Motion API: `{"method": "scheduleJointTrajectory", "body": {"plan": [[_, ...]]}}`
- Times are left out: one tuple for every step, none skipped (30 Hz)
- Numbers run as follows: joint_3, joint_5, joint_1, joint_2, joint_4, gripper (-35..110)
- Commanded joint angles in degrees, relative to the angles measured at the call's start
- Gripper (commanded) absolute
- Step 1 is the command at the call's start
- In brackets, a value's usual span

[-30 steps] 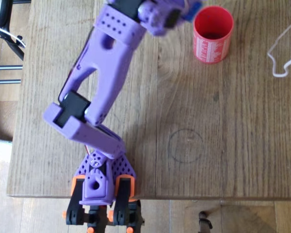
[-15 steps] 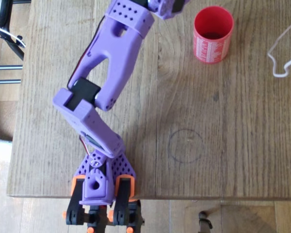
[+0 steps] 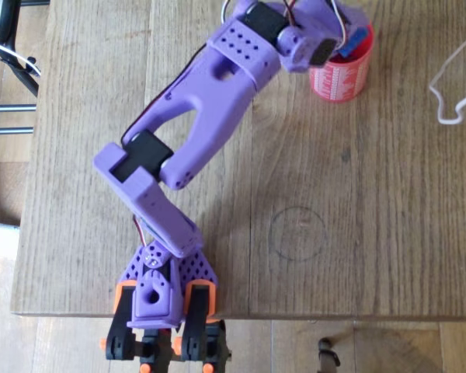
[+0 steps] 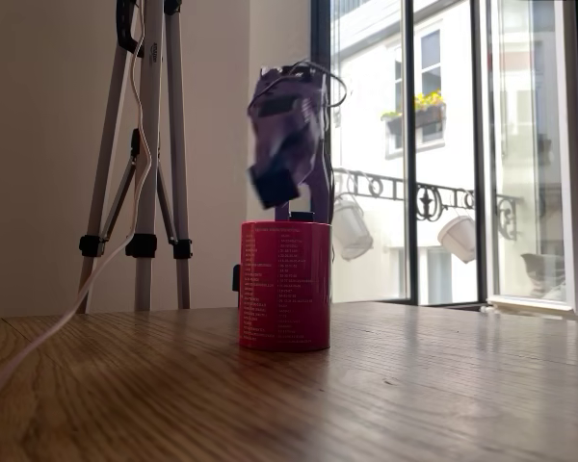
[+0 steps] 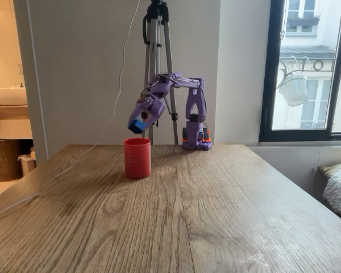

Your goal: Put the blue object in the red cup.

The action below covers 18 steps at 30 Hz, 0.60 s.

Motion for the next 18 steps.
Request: {"method": "scheduleJointTrajectory", "body": {"plan": [[1.4, 1.1, 1.1, 5.3, -3.3, 1], [1.3, 1.0, 1.1, 5.3, -3.3, 1], [1.2, 0.7, 1.1, 5.3, -3.3, 1], [1.0, 0.6, 1.0, 5.3, -3.3, 1], [0.9, 0.3, 0.8, 5.3, -3.3, 1], [0.7, 0.1, 0.6, 5.3, -3.3, 1], [0.7, -0.3, 0.5, 5.2, -3.3, 1], [0.7, -1.0, 0.4, 5.1, -3.3, 1], [0.6, -1.9, 0.3, 5.0, -3.3, 1], [0.4, -2.0, 0.1, 4.9, -2.0, 21], [0.3, -1.9, 0.0, 4.9, -1.1, 38], [0.3, -2.1, 0.0, 5.0, -0.8, 43], [0.2, -2.2, 0.0, 5.0, -0.4, 46], [0.1, -2.4, -0.1, 5.0, -0.2, 50], [0.1, -3.3, -0.3, 4.9, -0.2, 50], [0.1, -4.1, -0.5, 4.7, -0.2, 51], [0.1, -4.6, -0.7, 4.7, -0.2, 51], [0.1, -4.9, -0.9, 4.6, -0.2, 51]]}}
